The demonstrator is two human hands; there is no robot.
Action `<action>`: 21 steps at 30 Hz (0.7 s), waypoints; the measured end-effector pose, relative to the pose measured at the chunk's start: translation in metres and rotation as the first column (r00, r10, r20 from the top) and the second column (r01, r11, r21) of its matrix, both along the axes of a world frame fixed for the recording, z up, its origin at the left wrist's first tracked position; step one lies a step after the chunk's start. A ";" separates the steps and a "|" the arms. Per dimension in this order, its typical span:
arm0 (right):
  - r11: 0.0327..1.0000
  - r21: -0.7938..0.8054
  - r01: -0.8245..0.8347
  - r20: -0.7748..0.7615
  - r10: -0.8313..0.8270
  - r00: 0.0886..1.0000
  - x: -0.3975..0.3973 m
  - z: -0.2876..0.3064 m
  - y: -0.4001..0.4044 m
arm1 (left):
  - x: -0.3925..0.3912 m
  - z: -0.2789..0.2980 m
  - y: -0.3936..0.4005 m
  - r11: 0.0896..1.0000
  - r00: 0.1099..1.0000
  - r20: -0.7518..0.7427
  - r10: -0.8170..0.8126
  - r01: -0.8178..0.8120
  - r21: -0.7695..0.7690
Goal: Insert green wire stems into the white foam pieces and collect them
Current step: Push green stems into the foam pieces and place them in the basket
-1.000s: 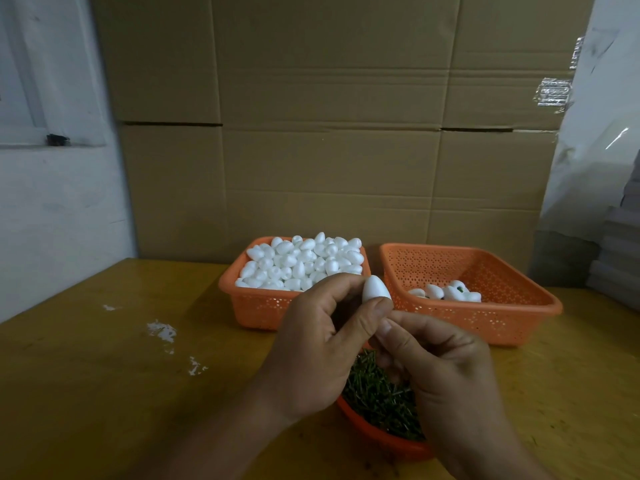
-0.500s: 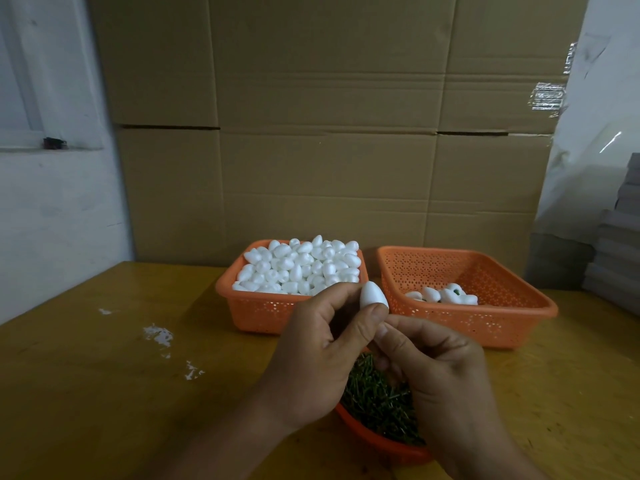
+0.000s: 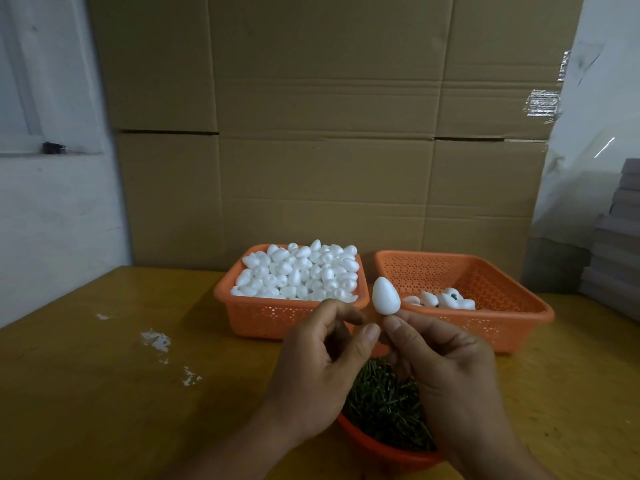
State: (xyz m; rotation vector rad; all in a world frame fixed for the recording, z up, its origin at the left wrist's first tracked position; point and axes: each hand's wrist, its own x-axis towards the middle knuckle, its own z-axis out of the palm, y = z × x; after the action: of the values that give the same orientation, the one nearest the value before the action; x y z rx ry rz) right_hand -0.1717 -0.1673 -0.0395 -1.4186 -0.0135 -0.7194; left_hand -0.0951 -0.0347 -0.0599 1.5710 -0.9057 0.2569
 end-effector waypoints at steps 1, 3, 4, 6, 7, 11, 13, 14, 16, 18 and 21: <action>1.000 0.009 0.009 0.002 -0.009 1.000 0.000 0.001 -0.001 | 0.000 -0.001 0.000 1.000 1.000 0.006 0.012 -0.012 0.008; 1.000 0.012 0.021 0.007 -0.021 1.000 0.000 0.002 -0.002 | -0.001 -0.003 -0.001 0.999 0.999 0.020 0.031 -0.031 0.028; 1.000 0.010 0.028 0.010 -0.028 1.000 0.001 0.003 -0.002 | -0.001 -0.004 -0.001 0.998 0.999 0.034 0.043 -0.044 0.041; 0.999 0.001 0.054 0.016 -0.054 0.998 0.002 0.003 -0.005 | -0.001 -0.007 -0.001 0.994 0.995 0.072 0.074 -0.079 0.070; 0.997 -0.004 0.071 0.018 -0.071 0.997 0.003 0.003 -0.007 | -0.002 -0.007 -0.001 0.992 0.992 0.091 0.087 -0.095 0.087; 0.990 -0.043 0.134 0.010 -0.134 0.991 0.011 0.005 -0.017 | -0.002 -0.008 -0.001 0.980 0.981 0.142 0.132 -0.150 0.131; 0.984 -0.063 0.169 0.000 -0.170 0.986 0.014 0.006 -0.023 | -0.003 -0.008 -0.001 0.976 0.979 0.146 0.141 -0.162 0.145; 0.980 -0.074 0.184 -0.001 -0.185 0.983 0.016 0.007 -0.025 | -0.003 -0.008 -0.001 0.975 0.979 0.144 0.142 -0.164 0.150; 0.974 -0.090 0.206 -0.002 -0.207 0.978 0.018 0.008 -0.029 | -0.004 -0.008 -0.001 0.975 0.980 0.139 0.141 -0.162 0.151; 0.972 -0.090 0.216 -0.014 -0.219 0.976 0.021 0.008 -0.032 | -0.003 -0.008 -0.001 0.975 0.981 0.134 0.139 -0.160 0.155; 0.970 -0.084 0.230 -0.035 -0.234 0.972 0.025 0.005 -0.037 | -0.003 -0.009 0.000 0.973 0.982 0.141 0.128 -0.152 0.173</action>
State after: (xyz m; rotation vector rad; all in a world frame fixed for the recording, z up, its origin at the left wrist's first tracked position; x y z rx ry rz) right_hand -0.1462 -0.2040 -0.0341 -1.5273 0.1633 -0.8873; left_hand -0.0978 -0.0350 -0.0690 1.8086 -0.9402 0.3881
